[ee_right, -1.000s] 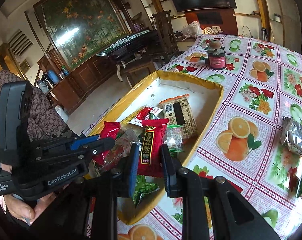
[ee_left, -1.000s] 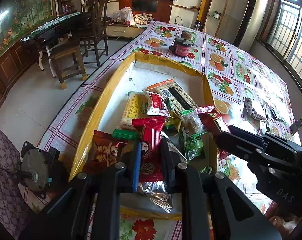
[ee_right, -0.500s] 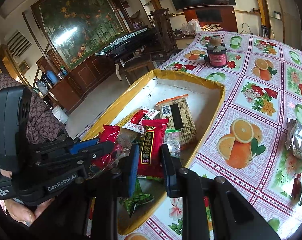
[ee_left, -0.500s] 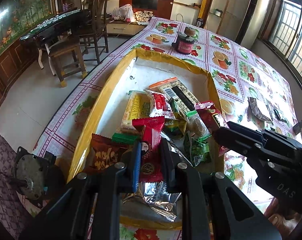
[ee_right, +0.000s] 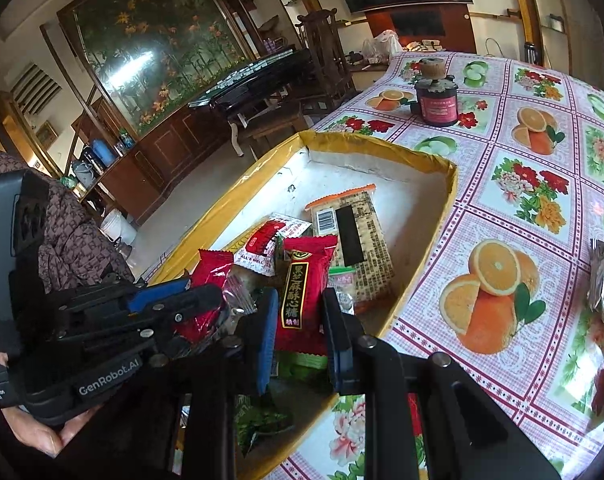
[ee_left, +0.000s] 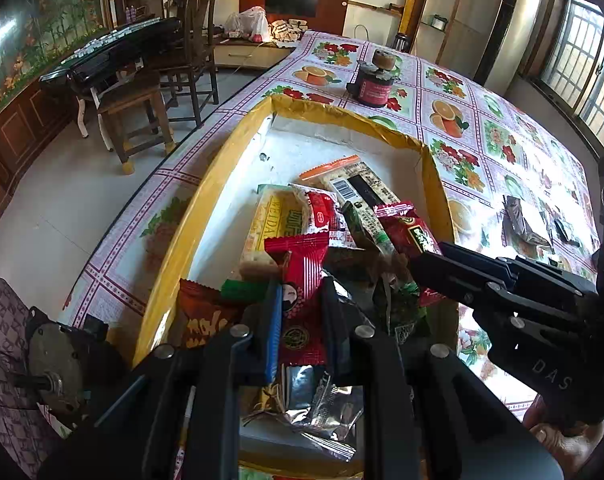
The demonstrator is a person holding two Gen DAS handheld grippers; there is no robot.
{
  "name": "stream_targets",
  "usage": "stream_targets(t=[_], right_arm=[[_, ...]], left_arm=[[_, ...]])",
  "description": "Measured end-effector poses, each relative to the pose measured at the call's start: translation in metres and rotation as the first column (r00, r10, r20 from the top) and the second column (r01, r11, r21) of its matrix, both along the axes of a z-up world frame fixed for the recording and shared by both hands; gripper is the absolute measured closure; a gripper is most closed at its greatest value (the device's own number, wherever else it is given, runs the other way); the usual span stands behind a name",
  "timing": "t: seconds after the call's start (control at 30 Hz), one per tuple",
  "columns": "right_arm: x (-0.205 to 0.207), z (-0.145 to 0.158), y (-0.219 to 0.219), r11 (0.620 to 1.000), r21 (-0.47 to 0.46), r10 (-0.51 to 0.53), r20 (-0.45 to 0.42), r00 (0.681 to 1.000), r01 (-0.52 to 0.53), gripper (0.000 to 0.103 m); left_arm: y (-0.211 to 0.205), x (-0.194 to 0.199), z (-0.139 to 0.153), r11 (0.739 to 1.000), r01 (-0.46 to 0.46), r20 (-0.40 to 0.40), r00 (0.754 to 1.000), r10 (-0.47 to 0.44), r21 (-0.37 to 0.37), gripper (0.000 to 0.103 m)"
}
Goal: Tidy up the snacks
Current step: 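Lower the red cakes into the tray and open both tools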
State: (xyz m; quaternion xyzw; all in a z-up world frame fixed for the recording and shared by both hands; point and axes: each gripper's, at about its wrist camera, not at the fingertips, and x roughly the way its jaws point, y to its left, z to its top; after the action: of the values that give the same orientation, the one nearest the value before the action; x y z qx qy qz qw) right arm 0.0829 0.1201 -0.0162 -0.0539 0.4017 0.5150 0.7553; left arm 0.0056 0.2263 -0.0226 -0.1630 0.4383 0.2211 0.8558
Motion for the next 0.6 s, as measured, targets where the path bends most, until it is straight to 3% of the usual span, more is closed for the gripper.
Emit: stream_targets(t=[0.6], right_arm=[[0.0067, -0.0015, 0.0037, 1.000, 0.003, -0.007, -0.005, 1.000, 0.007, 0.082]], left_arm=[[0.0016, 0.0016, -0.0019, 1.000, -0.004, -0.004, 1.000, 0.004, 0.009, 0.083]])
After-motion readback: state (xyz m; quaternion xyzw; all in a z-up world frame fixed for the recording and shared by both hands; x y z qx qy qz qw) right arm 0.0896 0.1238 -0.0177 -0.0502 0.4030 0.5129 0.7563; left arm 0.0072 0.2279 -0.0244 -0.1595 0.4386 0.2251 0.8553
